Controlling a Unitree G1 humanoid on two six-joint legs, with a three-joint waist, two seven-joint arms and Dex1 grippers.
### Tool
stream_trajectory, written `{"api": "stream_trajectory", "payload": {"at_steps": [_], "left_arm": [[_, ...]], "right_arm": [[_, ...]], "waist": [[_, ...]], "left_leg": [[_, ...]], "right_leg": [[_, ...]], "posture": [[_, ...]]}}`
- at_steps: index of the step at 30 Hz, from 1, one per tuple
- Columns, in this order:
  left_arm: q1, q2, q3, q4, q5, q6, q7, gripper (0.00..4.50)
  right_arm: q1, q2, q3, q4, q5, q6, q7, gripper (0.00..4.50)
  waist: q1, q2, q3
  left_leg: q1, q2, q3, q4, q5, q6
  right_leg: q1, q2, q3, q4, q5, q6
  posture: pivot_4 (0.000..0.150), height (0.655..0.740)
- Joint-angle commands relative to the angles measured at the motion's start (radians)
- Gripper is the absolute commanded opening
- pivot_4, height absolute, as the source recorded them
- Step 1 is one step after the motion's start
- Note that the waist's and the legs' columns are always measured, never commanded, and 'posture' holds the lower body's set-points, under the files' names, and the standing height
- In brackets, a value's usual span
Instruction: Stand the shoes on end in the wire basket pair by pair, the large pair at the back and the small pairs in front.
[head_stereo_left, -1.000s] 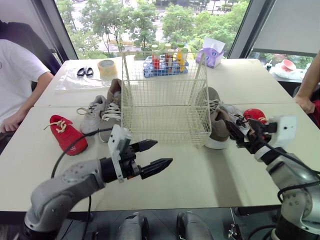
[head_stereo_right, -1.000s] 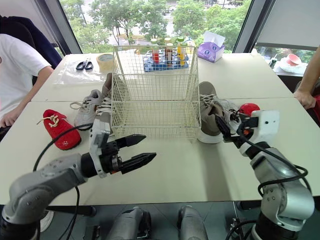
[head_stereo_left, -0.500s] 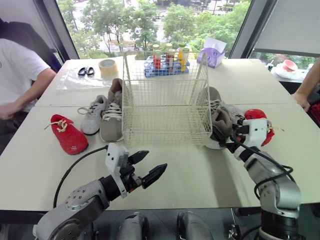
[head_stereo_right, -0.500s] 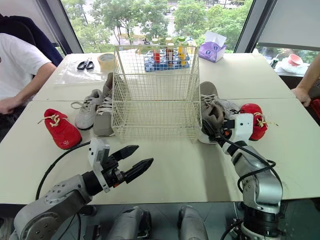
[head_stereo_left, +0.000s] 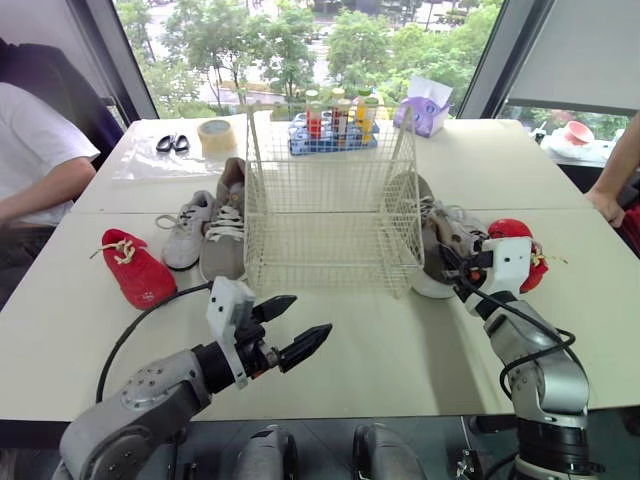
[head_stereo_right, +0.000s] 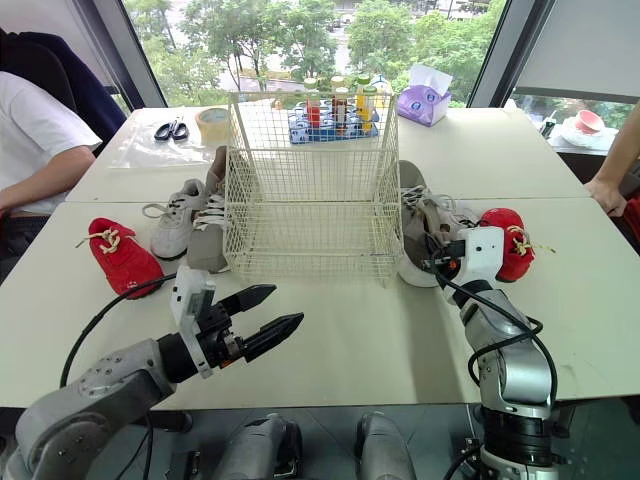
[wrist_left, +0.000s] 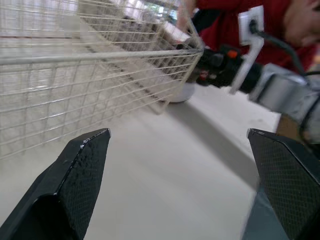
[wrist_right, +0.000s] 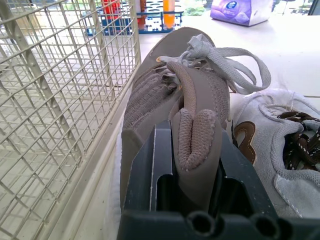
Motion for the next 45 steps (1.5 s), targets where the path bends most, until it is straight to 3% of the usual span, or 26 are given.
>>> {"api": "stream_trajectory", "payload": {"at_steps": [1,4,11,15,18,22,28,34,43,45], "left_arm": [[-0.060,0.088,0.113,0.051,-0.253,0.054,0.008,4.50],[-0.128,0.127,0.139,0.109,-0.417,0.060,0.065,4.50],[-0.200,0.208,0.206,0.196,-0.699,0.050,0.096,4.50],[-0.329,0.291,0.324,0.338,-0.788,0.004,0.131,4.50],[-0.465,0.333,0.380,0.476,-0.792,-0.027,0.157,4.50],[-0.671,0.382,0.432,0.731,-0.730,-0.038,0.115,4.50],[-0.828,0.496,0.361,0.966,-0.513,0.088,-0.183,4.50],[-1.035,0.532,0.246,1.124,-0.286,0.162,-0.449,4.50],[-1.286,0.402,0.100,1.261,0.005,0.169,-0.663,4.50],[-1.326,0.382,0.093,1.301,0.036,0.195,-0.717,3.97]], "right_arm": [[-0.161,-0.038,-0.065,-0.070,-0.012,-0.029,-0.089,0.23],[-0.296,-0.127,-0.080,-0.056,-0.053,-0.072,-0.102,0.23],[-0.574,-0.254,-0.119,-0.015,-0.018,-0.084,-0.092,0.23],[-0.748,-0.354,-0.103,0.071,0.048,-0.104,0.049,0.23],[-0.858,-0.460,-0.061,0.164,0.086,-0.147,0.248,0.23],[-1.015,-0.576,0.096,0.215,0.091,-0.260,0.594,0.23],[-1.069,-0.570,0.200,0.262,0.068,-0.415,0.791,0.23],[-1.098,-0.556,0.224,0.330,0.067,-0.485,0.885,0.23],[-1.077,-0.509,0.244,0.275,0.068,-0.468,0.902,0.23],[-1.068,-0.508,0.245,0.258,0.066,-0.457,0.902,0.22]], "waist": [[-0.005,0.003,0.002],[-0.004,0.012,0.007],[-0.002,0.010,0.007],[-0.004,0.011,0.009],[-0.001,0.011,0.009],[-0.004,0.010,0.010],[-0.023,0.001,0.012],[-0.016,-0.003,0.015],[-0.020,-0.003,0.015],[-0.021,-0.003,0.015]], "left_leg": [[-0.001,0.000,0.000,0.000,0.000,0.000],[-0.007,-0.002,0.001,0.001,0.002,0.001],[-0.011,-0.002,0.000,-0.001,0.005,-0.004],[-0.012,-0.003,0.000,0.000,0.003,-0.002],[-0.011,-0.003,-0.001,0.000,0.001,0.001],[-0.010,-0.004,0.000,0.000,0.001,0.002],[-0.009,-0.003,0.002,-0.001,0.004,-0.005],[-0.014,-0.003,0.002,0.000,0.005,-0.005],[-0.015,-0.004,0.002,0.000,0.005,-0.006],[-0.015,-0.004,0.003,0.001,0.005,-0.006]], "right_leg": [[-0.001,0.000,0.000,0.000,0.000,0.000],[-0.008,-0.001,0.000,0.002,0.001,-0.001],[-0.010,0.000,-0.001,0.001,0.001,0.007],[-0.010,0.000,-0.001,0.001,0.001,0.007],[-0.009,0.000,-0.001,0.001,0.001,0.007],[-0.008,0.001,-0.001,0.000,0.002,0.007],[-0.007,0.003,-0.001,0.001,0.001,0.009],[-0.009,0.002,-0.001,0.000,0.001,0.009],[-0.010,0.003,-0.001,0.001,0.001,0.010],[-0.010,0.003,-0.001,0.002,0.001,0.010]], "posture": [[0.150,0.7400],[0.150,0.7400],[0.150,0.7400],[0.150,0.7400],[0.150,0.7400],[0.150,0.7400],[0.150,0.7400],[0.150,0.7400],[0.150,0.7400],[0.150,0.7400]]}}
